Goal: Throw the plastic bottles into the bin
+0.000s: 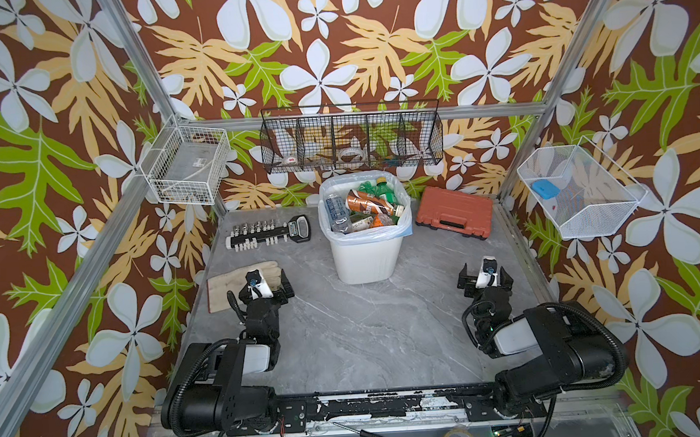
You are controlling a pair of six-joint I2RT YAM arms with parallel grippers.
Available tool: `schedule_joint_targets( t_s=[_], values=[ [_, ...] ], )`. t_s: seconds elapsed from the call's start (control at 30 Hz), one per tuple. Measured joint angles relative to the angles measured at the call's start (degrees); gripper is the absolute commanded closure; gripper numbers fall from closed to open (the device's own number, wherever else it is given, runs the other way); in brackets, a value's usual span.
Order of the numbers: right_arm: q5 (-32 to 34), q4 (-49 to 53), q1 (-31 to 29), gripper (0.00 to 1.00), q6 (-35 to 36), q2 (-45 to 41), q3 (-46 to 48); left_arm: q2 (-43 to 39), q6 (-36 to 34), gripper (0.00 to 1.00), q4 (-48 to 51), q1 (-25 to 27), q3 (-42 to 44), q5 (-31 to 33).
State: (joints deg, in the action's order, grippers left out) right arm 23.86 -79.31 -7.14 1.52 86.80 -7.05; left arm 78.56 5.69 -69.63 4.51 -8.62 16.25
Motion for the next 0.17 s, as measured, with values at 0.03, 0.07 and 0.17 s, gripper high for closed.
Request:
schedule_joint_targets(
  t_s=[0.03,0.07,0.17],
  values=[
    [0.0,0.02,0.0,0.0,0.0,0.0,-0.04,0.02,0.0,0.0,-0.02,0.0,-0.04,0.0],
    [0.0,0.02,0.0,0.0,0.0,0.0,-0.04,0.04,0.0,0.0,0.0,0.0,-0.11,0.0],
    [0.0,0.02,0.0,0.0,0.0,0.04,-0.11,0.04,0.0,0.0,0.0,0.0,-0.15,0.0]
  ],
)
